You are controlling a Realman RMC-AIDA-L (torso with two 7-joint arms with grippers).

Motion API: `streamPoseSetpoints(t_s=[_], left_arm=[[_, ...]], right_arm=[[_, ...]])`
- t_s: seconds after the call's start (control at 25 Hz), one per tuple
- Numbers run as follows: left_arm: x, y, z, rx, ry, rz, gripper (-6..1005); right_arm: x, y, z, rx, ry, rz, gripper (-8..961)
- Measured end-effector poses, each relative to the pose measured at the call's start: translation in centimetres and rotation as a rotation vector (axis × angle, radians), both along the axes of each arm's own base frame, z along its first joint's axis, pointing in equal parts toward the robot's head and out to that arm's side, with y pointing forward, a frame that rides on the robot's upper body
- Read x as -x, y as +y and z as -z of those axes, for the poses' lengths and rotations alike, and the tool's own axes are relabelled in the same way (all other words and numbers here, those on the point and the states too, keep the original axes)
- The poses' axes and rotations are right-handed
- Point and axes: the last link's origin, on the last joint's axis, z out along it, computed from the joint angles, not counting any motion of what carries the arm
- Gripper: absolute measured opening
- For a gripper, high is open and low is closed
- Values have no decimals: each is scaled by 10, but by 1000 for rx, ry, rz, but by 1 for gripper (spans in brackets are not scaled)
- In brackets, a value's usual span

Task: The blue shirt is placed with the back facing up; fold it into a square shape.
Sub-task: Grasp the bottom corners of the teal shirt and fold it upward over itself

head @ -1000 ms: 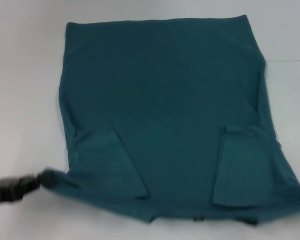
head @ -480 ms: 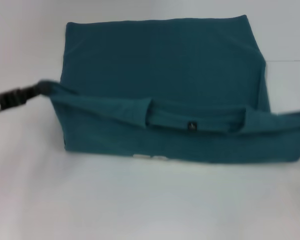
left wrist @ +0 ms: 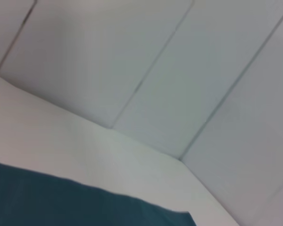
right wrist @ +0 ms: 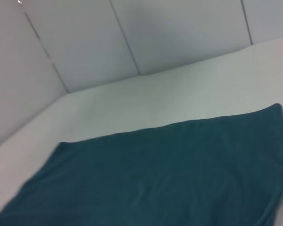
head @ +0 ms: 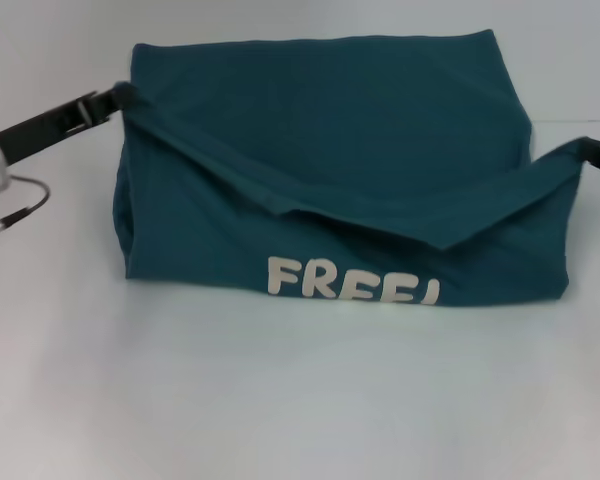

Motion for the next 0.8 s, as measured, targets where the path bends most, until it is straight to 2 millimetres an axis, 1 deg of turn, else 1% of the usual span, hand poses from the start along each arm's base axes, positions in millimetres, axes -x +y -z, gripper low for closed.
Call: streamPoseSetpoints(t_s=[0.12, 0.28, 0.32, 0.36, 0.48, 0.6, 0.8], left_arm=[[-3, 11, 7, -39, 10, -36, 117], [-4, 21, 14, -85, 26, -79, 119], [-4, 23, 15, -94, 28, -87, 119], [-4, 24, 16, -104, 28, -97, 120], [-3, 28, 21, -124, 37, -124, 121], [-2, 31, 27, -148, 63, -151, 122], [-4, 35, 36, -165, 94, -168, 124]], right_arm=[[8, 19, 15, -13, -68, 8, 27], [19, 40, 28, -36, -158, 21, 26], [24, 49, 33, -50, -205, 28, 26], [24, 49, 33, -50, -205, 28, 26], [27, 60, 37, -82, -275, 50, 26], [32, 66, 44, -110, -325, 48, 26], [36, 70, 51, -142, -349, 51, 26]])
